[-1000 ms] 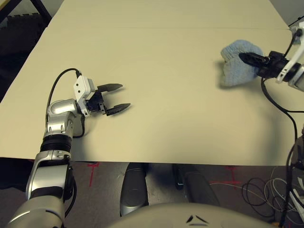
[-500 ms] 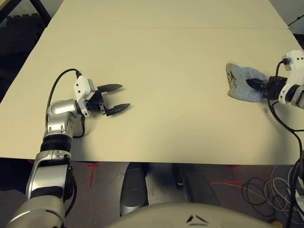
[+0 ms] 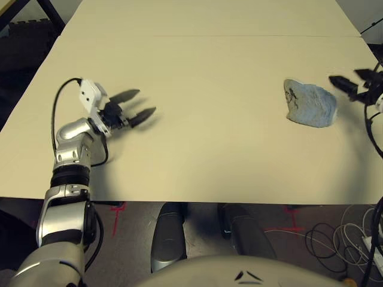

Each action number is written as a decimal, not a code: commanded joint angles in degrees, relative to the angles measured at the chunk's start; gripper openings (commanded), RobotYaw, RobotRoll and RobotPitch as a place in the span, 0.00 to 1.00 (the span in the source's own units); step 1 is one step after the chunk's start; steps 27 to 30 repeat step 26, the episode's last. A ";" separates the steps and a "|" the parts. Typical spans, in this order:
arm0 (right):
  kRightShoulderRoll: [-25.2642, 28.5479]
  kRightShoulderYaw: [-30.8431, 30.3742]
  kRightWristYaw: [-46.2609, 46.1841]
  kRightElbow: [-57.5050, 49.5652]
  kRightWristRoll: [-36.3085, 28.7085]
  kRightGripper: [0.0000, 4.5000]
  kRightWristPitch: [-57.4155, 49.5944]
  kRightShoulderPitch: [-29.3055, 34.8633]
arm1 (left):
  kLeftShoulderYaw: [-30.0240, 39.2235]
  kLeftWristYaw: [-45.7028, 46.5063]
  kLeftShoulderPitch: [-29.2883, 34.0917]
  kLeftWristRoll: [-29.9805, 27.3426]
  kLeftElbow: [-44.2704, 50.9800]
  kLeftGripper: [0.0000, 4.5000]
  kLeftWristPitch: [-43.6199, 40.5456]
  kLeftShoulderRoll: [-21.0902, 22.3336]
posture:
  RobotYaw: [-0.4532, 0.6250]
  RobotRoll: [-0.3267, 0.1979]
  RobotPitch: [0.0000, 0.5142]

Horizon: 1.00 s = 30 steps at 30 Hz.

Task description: Wipe the water off the table with a rag.

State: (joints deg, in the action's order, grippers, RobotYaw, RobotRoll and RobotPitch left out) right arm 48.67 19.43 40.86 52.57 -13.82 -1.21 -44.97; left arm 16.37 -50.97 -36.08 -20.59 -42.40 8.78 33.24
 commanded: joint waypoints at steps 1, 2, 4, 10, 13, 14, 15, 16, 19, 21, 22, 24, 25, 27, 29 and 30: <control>0.05 2.64 -3.93 4.97 -0.32 0.99 7.06 -0.32 | 2.11 9.68 -2.28 2.92 -5.65 1.00 2.93 1.27 | 0.54 0.62 0.36; -0.13 3.14 -4.97 6.15 -0.47 0.99 8.74 -0.25 | 2.68 11.45 -3.02 3.00 -7.03 1.00 3.13 1.63 | 0.54 0.62 0.36; -0.65 3.96 -7.09 7.94 -0.63 0.99 11.41 0.28 | 3.66 14.07 -4.21 2.87 -9.46 1.00 3.47 2.31 | 0.54 0.62 0.36; -2.59 6.16 -10.23 11.31 -2.01 0.99 15.41 2.05 | 5.16 19.24 -5.92 3.74 -14.35 1.00 5.12 3.40 | 0.53 0.62 0.35; -3.45 6.36 -10.70 11.77 -2.30 0.99 16.44 2.94 | 4.88 20.08 -6.29 4.29 -15.77 1.00 5.59 3.62 | 0.53 0.62 0.35; -3.66 6.42 -10.81 11.79 -2.29 0.99 16.66 3.14 | 4.81 20.29 -6.43 4.40 -16.15 1.00 5.68 3.67 | 0.53 0.62 0.35; -3.86 6.52 -10.89 11.76 -2.27 0.99 16.90 3.37 | 4.78 20.46 -6.59 4.48 -16.47 1.00 5.84 3.69 | 0.53 0.62 0.35; -4.15 6.78 -11.16 11.68 -2.38 0.99 17.06 3.62 | 4.81 21.17 -6.82 4.71 -16.82 1.00 6.11 3.75 | 0.53 0.62 0.35; -4.67 7.18 -11.58 11.52 -2.73 0.99 17.24 4.07 | 4.70 22.07 -7.14 5.38 -17.43 1.00 6.74 4.03 | 0.52 0.62 0.35; -4.77 7.21 -11.72 11.48 -2.87 0.99 17.22 4.14 | 4.67 21.92 -7.30 5.59 -17.89 1.00 6.94 4.16 | 0.52 0.62 0.35; -4.82 7.24 -11.80 11.49 -2.95 0.99 17.19 4.17 | 4.68 21.89 -7.36 5.70 -18.11 1.00 7.07 4.20 | 0.52 0.62 0.35; -5.01 7.32 -11.98 11.47 -3.10 0.99 17.10 4.16 | 4.63 21.98 -7.42 5.95 -18.49 1.00 7.33 4.19 | 0.51 0.62 0.35; -5.10 7.31 -12.03 11.42 -3.17 0.99 17.10 4.18 | 4.59 22.01 -7.43 6.04 -18.59 1.00 7.45 4.15 | 0.51 0.62 0.35; -5.21 7.25 -12.09 11.36 -3.23 0.99 17.11 4.18 | 4.51 21.98 -7.48 6.14 -18.71 1.00 7.54 4.09 | 0.51 0.62 0.35; -5.21 7.25 -12.09 11.36 -3.23 0.99 17.11 4.18 | 4.51 21.98 -7.48 6.14 -18.71 1.00 7.54 4.09 | 0.51 0.62 0.35; -5.21 7.25 -12.09 11.36 -3.23 0.99 17.11 4.18 | 4.51 21.98 -7.48 6.14 -18.71 1.00 7.54 4.09 | 0.51 0.62 0.35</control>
